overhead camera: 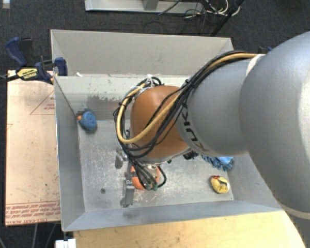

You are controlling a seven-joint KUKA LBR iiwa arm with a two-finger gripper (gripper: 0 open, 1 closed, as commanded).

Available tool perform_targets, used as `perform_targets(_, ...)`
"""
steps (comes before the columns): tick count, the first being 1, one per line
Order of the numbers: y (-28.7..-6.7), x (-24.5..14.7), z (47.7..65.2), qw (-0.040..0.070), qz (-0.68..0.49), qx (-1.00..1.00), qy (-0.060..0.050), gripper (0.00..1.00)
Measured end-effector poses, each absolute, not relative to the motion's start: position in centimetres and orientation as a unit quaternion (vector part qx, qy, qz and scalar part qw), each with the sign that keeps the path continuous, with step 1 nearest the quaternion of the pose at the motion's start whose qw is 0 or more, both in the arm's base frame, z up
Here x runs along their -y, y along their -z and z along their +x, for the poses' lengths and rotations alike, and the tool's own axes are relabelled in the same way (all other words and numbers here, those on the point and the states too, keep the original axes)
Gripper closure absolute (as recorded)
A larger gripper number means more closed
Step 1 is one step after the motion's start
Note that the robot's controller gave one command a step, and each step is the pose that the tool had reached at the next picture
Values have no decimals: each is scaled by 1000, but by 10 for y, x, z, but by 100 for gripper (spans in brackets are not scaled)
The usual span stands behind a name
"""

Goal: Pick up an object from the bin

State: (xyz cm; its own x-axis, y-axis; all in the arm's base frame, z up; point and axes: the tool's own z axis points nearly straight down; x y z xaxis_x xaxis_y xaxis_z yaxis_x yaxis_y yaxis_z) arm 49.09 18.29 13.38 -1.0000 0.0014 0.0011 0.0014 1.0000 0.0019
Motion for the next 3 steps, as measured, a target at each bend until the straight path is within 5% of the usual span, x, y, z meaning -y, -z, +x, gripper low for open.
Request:
perform_targets(2,-78,-104,504,-1,-41,999,1,0)
perform_targets(3,-72,-99,534,-1,-52,999,2,0)
